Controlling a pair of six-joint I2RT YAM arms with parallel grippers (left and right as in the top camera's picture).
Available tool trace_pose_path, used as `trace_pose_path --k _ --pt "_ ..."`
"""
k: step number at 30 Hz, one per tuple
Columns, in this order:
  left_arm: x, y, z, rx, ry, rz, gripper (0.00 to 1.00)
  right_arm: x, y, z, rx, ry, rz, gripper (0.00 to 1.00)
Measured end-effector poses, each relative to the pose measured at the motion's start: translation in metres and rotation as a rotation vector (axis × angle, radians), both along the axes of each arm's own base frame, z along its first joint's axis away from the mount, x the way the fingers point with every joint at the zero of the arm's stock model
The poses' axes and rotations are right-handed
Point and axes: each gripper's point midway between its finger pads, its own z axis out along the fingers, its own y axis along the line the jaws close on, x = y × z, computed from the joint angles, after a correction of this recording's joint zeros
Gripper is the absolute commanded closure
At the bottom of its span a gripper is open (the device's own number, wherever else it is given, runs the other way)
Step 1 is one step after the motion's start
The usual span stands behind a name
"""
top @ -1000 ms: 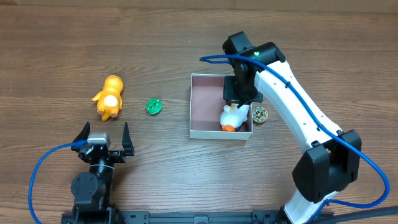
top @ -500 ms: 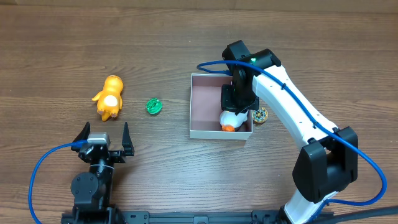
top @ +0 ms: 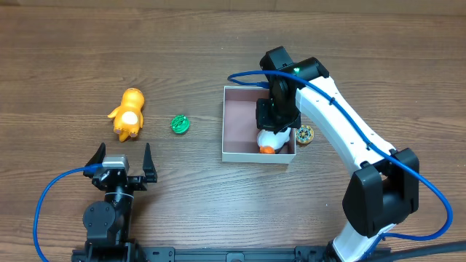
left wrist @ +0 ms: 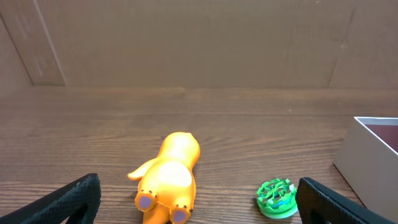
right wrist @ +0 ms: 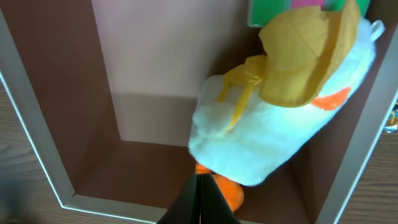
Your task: Pack container
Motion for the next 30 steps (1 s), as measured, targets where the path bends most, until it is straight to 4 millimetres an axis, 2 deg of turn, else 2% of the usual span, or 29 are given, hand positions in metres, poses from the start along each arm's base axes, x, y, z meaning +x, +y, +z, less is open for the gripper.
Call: trace_pose_path --k 8,13,22,27,30 --pt "0.0 0.0 0.0 0.0 0.0 0.0 0.0 0.009 0.006 -0.006 0.027 -0.038 0.002 0.96" --pt "0.0 0.0 0.0 0.0 0.0 0.0 0.0 0.0 0.001 -0.022 0.012 -0.006 0.001 0.96" --pt "0.0 0.0 0.0 0.0 0.0 0.0 0.0 0.003 0.002 -0.027 0.012 -0.022 0.001 0.96" --pt "0.0 0.0 0.0 0.0 0.0 0.0 0.0 -0.013 -0.006 -0.043 -0.014 0.029 0.001 0.96" --pt "0.0 0.0 0.0 0.0 0.0 0.0 0.0 -0.013 -0.006 -0.044 -0.013 0.028 0.006 0.96"
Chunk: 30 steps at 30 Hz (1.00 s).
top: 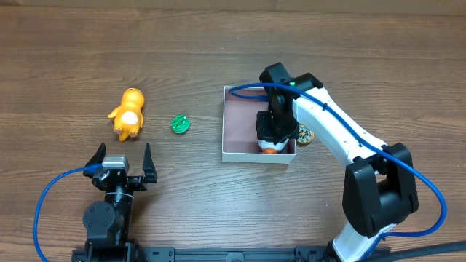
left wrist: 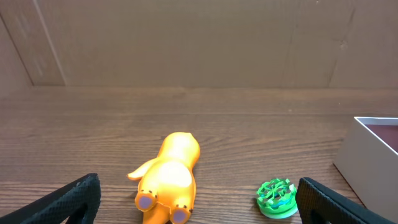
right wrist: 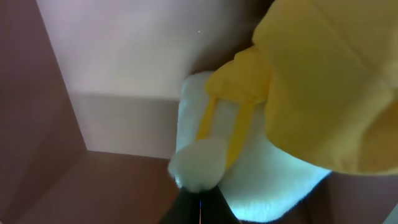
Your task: Pack container
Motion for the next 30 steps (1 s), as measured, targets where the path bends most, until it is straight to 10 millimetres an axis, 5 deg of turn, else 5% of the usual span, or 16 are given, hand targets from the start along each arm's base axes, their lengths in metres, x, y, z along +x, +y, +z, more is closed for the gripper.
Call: trace_pose_path --k 30 --pt "0.0 0.0 0.0 0.0 0.0 0.0 0.0 0.003 -0.019 -0.002 -0.11 -0.027 0.02 0.96"
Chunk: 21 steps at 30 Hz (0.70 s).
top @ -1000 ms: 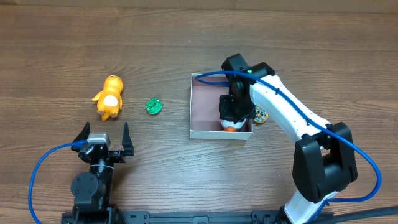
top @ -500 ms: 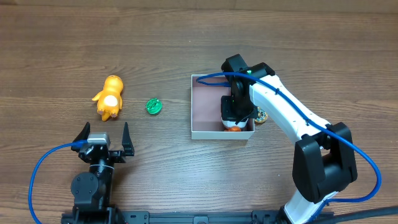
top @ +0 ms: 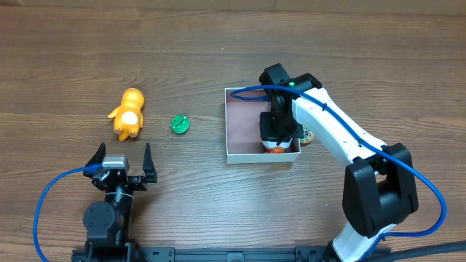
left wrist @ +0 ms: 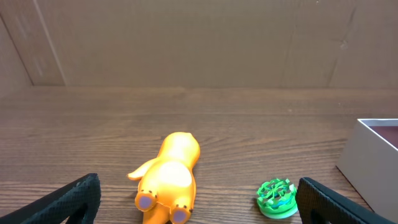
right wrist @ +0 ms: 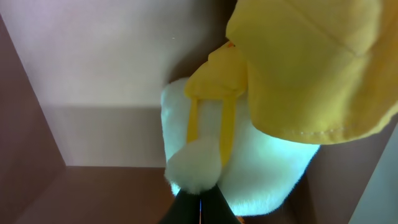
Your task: Pack container
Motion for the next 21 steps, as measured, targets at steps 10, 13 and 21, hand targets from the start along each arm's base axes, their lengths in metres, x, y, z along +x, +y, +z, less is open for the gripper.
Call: trace_pose_path --k 10,13,21 --pt "0.0 0.0 0.0 0.0 0.0 0.0 0.0 0.003 0.001 0.003 0.002 -0.011 0.0 0.92" --pt "0.0 0.0 0.0 0.0 0.0 0.0 0.0 0.015 0.005 0.013 0.015 -0.05 0.0 0.91" --pt "0.0 0.0 0.0 0.0 0.0 0.0 0.0 0.049 0.02 0.063 0.067 -0.176 -0.002 0.78"
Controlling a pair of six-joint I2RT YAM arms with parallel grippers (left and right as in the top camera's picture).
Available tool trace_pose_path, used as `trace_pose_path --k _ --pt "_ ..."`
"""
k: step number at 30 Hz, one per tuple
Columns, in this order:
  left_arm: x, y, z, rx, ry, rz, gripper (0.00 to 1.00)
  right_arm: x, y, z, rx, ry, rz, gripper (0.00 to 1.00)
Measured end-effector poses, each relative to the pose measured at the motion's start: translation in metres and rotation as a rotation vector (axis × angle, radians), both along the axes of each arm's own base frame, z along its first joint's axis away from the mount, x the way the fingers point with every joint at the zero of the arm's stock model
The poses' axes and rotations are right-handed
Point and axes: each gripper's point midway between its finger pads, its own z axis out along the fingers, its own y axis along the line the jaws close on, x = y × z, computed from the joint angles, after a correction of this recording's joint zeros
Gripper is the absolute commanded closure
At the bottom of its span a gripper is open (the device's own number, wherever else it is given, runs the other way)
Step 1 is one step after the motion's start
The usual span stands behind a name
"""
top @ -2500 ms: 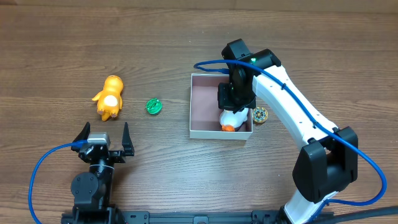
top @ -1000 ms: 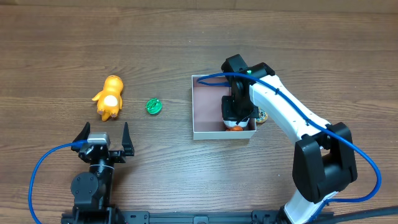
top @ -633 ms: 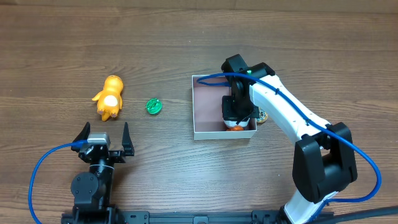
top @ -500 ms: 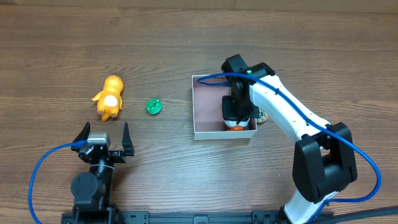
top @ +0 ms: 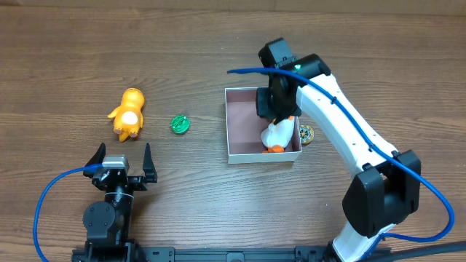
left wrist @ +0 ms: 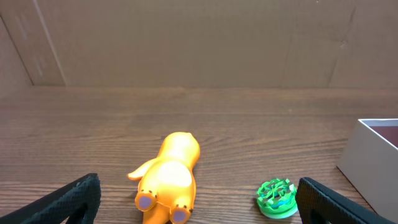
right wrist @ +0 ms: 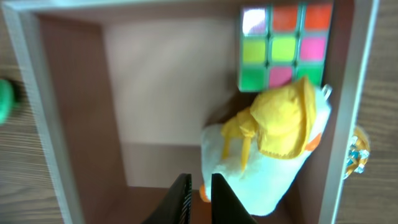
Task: Pack container
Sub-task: 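Raise the right gripper out of the box toward the gold toy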
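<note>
A white box (top: 228,127) with a brownish inside stands mid-table. In it lie a white plush duck (right wrist: 267,162) with a yellow hat, and a colourful puzzle cube (right wrist: 285,46) in the far right corner. My right gripper (right wrist: 200,199) hovers above the box's inside, jaws a narrow gap apart with nothing between them. An orange toy animal (top: 129,113) and a green spinner (top: 180,124) lie on the table to the box's left. My left gripper (top: 120,164) rests open near the front edge, behind the orange toy (left wrist: 168,177).
A small gold and dark spinner (top: 306,134) lies against the outside of the box's right wall. The right arm (top: 342,124) reaches over the table's right half. The green spinner (left wrist: 277,198) sits near the box's left wall (left wrist: 373,162).
My right gripper was low in the box, shut and close against the plush duck; now it is higher above the box with its jaws slightly parted. The left arm has not moved.
First my right gripper was shut above the duck in the box. Then it was lower, right against the duck. After that the box stood slightly further right. Now the gripper is raised and the duck and cube lie in the box.
</note>
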Motion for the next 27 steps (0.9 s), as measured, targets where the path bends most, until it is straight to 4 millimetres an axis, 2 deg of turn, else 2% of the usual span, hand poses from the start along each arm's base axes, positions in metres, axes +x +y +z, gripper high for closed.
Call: trace_pose_path --k 1,5,8,13,15,17,19,20,24,27 --pt "0.0 0.0 0.0 0.0 0.0 0.0 0.0 0.005 0.001 0.012 0.002 -0.023 0.0 0.72" --pt "0.0 0.0 0.0 0.0 0.0 0.0 0.0 0.009 -0.012 0.03 -0.046 -0.04 -0.016 0.63" --pt "0.0 0.0 0.0 0.0 0.0 0.0 0.0 0.017 -0.036 0.041 -0.107 -0.066 -0.064 0.62" --pt "0.0 0.0 0.0 0.0 0.0 0.0 0.0 0.017 -0.098 0.041 -0.204 -0.02 -0.186 0.62" --pt "0.0 0.0 0.0 0.0 0.0 0.0 0.0 0.017 -0.119 0.041 -0.221 -0.004 -0.237 0.66" --pt "0.0 0.0 0.0 0.0 0.0 0.0 0.0 0.017 -0.134 0.041 -0.227 0.007 -0.271 0.73" --pt "0.0 0.0 0.0 0.0 0.0 0.0 0.0 0.017 -0.142 0.04 -0.228 0.014 -0.282 0.74" --pt "0.0 0.0 0.0 0.0 0.0 0.0 0.0 0.017 -0.143 0.04 -0.227 0.016 -0.278 0.75" --pt "0.0 0.0 0.0 0.0 0.0 0.0 0.0 0.017 -0.143 0.039 -0.224 0.017 -0.25 0.9" --pt "0.0 0.0 0.0 0.0 0.0 0.0 0.0 0.013 -0.144 0.032 -0.232 0.039 -0.225 0.95"
